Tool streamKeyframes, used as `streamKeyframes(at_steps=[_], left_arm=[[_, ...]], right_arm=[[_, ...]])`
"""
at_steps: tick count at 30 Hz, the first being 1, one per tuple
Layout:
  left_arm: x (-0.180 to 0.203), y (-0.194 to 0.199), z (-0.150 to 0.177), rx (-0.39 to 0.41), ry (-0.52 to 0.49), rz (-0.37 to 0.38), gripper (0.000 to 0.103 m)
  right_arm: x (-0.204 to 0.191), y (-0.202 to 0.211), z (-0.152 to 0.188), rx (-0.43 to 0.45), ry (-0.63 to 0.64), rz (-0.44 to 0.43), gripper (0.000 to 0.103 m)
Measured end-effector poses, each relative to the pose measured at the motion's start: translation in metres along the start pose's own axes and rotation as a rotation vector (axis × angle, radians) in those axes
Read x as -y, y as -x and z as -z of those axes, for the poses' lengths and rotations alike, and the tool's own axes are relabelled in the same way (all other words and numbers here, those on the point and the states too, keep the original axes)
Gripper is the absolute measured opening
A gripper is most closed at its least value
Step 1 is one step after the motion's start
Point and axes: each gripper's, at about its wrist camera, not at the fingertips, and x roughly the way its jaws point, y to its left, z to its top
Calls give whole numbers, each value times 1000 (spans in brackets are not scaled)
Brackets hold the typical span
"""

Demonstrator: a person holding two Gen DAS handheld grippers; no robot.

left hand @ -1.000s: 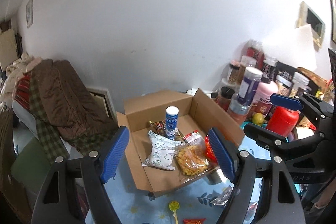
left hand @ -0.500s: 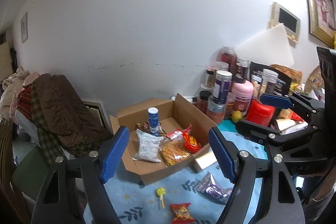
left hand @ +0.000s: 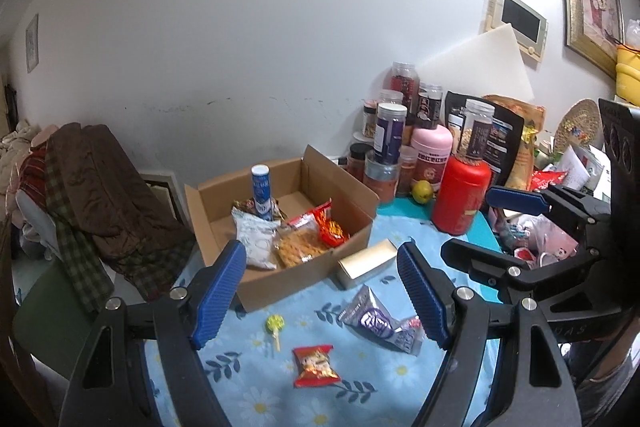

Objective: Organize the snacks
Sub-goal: 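Move both tools back toward the remaining snacks on the table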

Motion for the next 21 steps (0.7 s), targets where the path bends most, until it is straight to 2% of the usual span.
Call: streamKeyframes(at_steps=[9,21], left_arm=[[3,-5,25,-61,24,26,78],[-2,-35,59,-181,52,64,78]], right_arm=[[-5,-2,29,-46,-18,-20,86],[-6,-27,62,-137,-37,-46,86]])
